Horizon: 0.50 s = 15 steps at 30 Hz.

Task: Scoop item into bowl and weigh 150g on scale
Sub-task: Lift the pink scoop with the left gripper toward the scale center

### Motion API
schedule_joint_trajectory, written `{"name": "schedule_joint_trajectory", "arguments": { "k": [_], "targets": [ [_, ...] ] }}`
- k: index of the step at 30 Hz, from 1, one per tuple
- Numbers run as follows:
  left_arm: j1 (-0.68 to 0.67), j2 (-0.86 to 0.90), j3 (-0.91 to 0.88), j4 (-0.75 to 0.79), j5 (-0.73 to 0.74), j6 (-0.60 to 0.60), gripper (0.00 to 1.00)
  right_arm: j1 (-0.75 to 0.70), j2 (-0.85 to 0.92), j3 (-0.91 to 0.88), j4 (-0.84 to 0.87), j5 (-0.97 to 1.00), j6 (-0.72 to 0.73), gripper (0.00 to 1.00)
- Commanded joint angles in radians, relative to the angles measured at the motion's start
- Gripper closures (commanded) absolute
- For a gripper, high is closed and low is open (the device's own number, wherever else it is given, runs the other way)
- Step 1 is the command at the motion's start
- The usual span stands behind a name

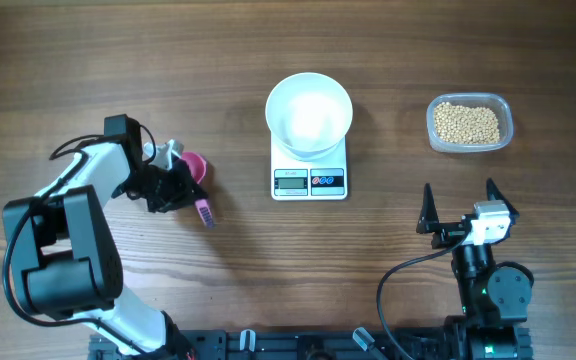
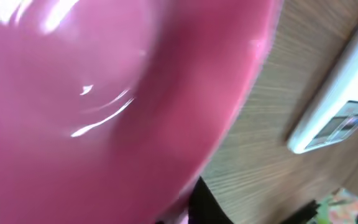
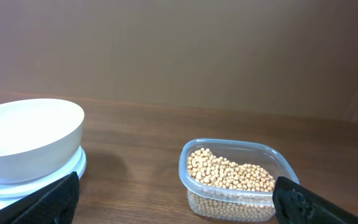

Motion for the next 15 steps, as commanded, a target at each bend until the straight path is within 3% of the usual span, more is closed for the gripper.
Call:
{"name": "schedule_joint_trajectory", "arguments": {
  "k": [1,5,9,15],
  "targets": [
    [0.002,0.013,-0.008,-0.008,0.005,0.000,0.96,0.006,-0.008,-0.001,0.003,0.017,-0.005,0.00],
    [0.002,0.009,-0.001,-0.048,0.132,0.000,0.96,0.006,-0.008,-0.001,0.003,0.017,-0.005,0.00],
    [0.002,-0.008,0.045,-0.153,0.378,0.000,0.96,0.006,-0.008,-0.001,0.003,0.017,-0.005,0.01],
    [0.002,-0.090,0.069,-0.178,0.960,0.005,0.96,0.006,-0.008,-0.001,0.003,0.017,-0.005,0.00]
  ]
}}
